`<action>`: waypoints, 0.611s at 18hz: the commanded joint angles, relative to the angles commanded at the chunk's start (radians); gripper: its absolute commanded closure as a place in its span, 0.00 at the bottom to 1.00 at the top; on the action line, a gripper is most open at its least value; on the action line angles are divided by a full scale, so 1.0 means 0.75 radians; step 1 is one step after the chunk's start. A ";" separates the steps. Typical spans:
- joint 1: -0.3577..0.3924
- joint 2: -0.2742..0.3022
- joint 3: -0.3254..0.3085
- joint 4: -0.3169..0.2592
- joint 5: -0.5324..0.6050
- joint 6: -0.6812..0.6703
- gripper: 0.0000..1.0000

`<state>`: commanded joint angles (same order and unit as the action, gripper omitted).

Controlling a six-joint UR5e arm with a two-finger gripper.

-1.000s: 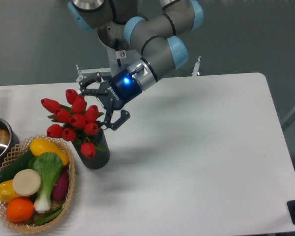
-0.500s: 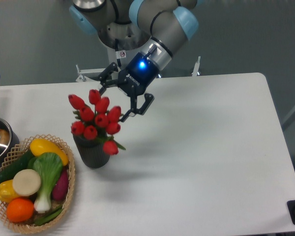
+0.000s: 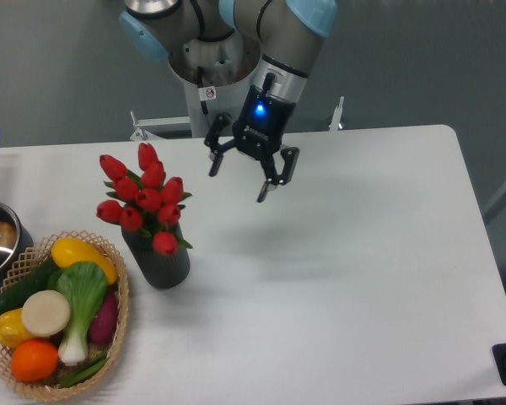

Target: Insert the flowers into the vase

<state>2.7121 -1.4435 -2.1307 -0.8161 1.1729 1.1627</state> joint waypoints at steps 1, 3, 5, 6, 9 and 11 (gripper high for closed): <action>-0.002 -0.002 0.010 0.000 0.072 0.002 0.00; -0.002 -0.004 0.027 0.000 0.227 0.002 0.00; 0.000 -0.006 0.025 0.000 0.320 0.004 0.00; 0.002 -0.010 0.027 0.000 0.342 0.002 0.00; 0.071 -0.016 0.027 -0.002 0.393 0.008 0.00; 0.118 -0.020 0.021 -0.004 0.400 0.012 0.00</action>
